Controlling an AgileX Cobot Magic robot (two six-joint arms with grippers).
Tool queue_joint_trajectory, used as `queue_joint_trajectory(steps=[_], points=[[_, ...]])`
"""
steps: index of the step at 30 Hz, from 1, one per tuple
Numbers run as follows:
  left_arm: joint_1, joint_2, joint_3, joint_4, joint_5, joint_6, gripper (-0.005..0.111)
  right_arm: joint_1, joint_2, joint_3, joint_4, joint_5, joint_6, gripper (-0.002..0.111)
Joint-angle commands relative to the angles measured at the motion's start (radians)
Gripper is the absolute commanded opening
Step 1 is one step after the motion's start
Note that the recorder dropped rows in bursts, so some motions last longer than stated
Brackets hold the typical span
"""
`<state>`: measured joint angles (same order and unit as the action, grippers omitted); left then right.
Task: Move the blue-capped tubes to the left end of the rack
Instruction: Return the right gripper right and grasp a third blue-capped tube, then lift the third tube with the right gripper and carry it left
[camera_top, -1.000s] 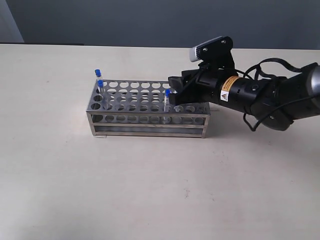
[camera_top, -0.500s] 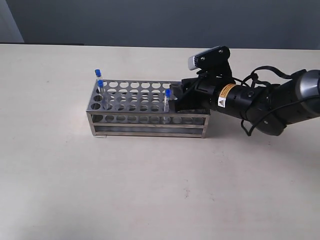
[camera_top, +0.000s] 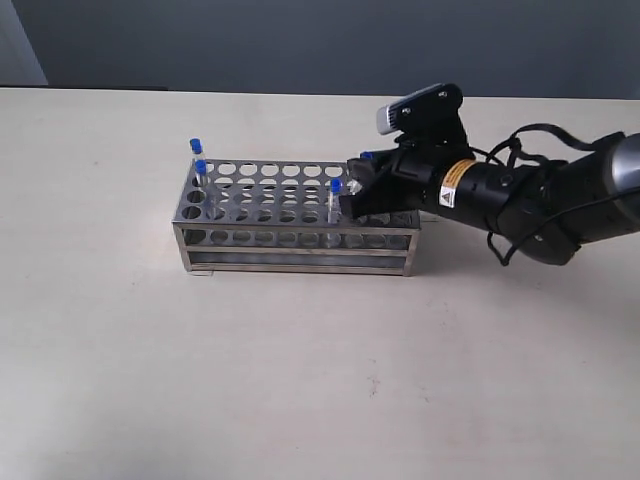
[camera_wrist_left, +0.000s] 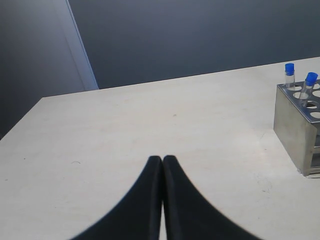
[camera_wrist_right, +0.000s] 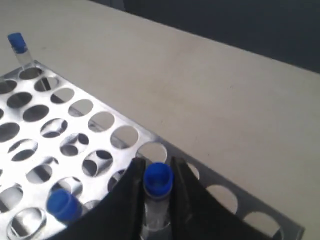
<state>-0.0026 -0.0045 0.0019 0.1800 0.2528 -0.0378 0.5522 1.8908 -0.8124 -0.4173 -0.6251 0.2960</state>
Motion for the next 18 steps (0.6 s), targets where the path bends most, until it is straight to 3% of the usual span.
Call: queue_joint_trajectory(steps=[1,6,9,12,18], points=[[-0.007,0.004,-0.002,-0.002,-0.013,-0.003,0.0,-0.004,-0.129,-0.039,-0.015,0.06,-0.028,-0.001],[-0.007,0.004,-0.002,-0.002,-0.013,-0.003,0.0,0.019,-0.215,-0.18,-0.228,0.099,0.153,-0.001],[-0.007,0.004,-0.002,-0.002,-0.013,-0.003,0.0,0.107,-0.177,-0.276,-0.359,0.103,0.273,-0.001],[-0.007,0.004,-0.002,-0.002,-0.013,-0.003,0.0,0.206,-0.087,-0.359,-0.393,0.108,0.291,-0.001],[-0.007,0.004,-0.002,-0.002,-0.013,-0.003,0.0,0.295,0.059,-0.439,-0.407,0.157,0.301,-0.001]])
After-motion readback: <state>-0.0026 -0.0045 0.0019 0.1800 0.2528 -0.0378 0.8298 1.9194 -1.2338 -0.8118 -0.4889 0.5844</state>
